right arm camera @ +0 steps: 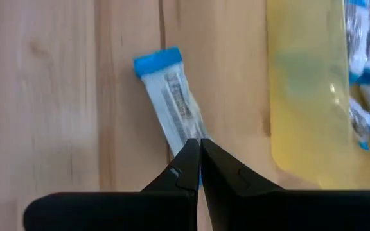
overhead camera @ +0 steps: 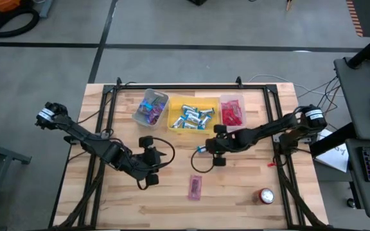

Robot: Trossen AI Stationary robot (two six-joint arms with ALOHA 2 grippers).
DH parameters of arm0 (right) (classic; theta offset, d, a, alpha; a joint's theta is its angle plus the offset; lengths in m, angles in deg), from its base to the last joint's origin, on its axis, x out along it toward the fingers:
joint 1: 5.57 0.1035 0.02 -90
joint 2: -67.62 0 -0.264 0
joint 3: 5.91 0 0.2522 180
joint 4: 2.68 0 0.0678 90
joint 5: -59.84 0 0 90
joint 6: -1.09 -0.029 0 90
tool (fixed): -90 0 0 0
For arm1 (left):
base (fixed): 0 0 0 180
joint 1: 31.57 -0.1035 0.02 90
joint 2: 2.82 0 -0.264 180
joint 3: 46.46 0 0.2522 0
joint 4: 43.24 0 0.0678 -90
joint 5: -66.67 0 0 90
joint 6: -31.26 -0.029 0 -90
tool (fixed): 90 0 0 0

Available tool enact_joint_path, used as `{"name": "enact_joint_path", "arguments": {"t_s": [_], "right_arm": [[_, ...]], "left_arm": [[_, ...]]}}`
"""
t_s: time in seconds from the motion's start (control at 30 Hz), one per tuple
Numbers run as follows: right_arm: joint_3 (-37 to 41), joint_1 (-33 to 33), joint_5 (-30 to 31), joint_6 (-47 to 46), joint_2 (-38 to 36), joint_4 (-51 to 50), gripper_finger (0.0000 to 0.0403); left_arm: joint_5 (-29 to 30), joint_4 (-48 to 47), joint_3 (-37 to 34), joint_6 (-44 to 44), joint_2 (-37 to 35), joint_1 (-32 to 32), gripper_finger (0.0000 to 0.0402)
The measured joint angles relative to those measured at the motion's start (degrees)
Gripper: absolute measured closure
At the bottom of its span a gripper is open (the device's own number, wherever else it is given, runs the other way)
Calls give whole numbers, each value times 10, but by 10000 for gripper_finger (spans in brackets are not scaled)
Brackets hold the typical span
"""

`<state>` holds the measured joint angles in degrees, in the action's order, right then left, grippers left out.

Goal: Sort candy
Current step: Put the white chocolate into the yellow bin

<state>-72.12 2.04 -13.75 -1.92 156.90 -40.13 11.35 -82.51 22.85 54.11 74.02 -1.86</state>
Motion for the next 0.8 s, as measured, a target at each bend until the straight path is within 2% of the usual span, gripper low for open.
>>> {"name": "enact_joint_path", "arguments": {"t_s": [0.2, 0.3, 0.43, 0.67, 0.8], "right_arm": [[34, 0, 8, -15, 32, 117, 394], [35, 0, 38, -30, 45, 133, 394], [35, 0, 44, -42, 62, 138, 394], [30, 27, 10, -90, 64, 138, 394], [14, 55, -51, -137, 61, 134, 394]], "left_arm": [[12, 3, -1, 0, 0, 0, 267], [14, 4, -2, 2, 0, 0, 267], [20, 5, -2, 1, 3, 0, 267], [22, 5, -2, 1, 14, 0, 267], [22, 6, -2, 2, 18, 0, 267]]}}
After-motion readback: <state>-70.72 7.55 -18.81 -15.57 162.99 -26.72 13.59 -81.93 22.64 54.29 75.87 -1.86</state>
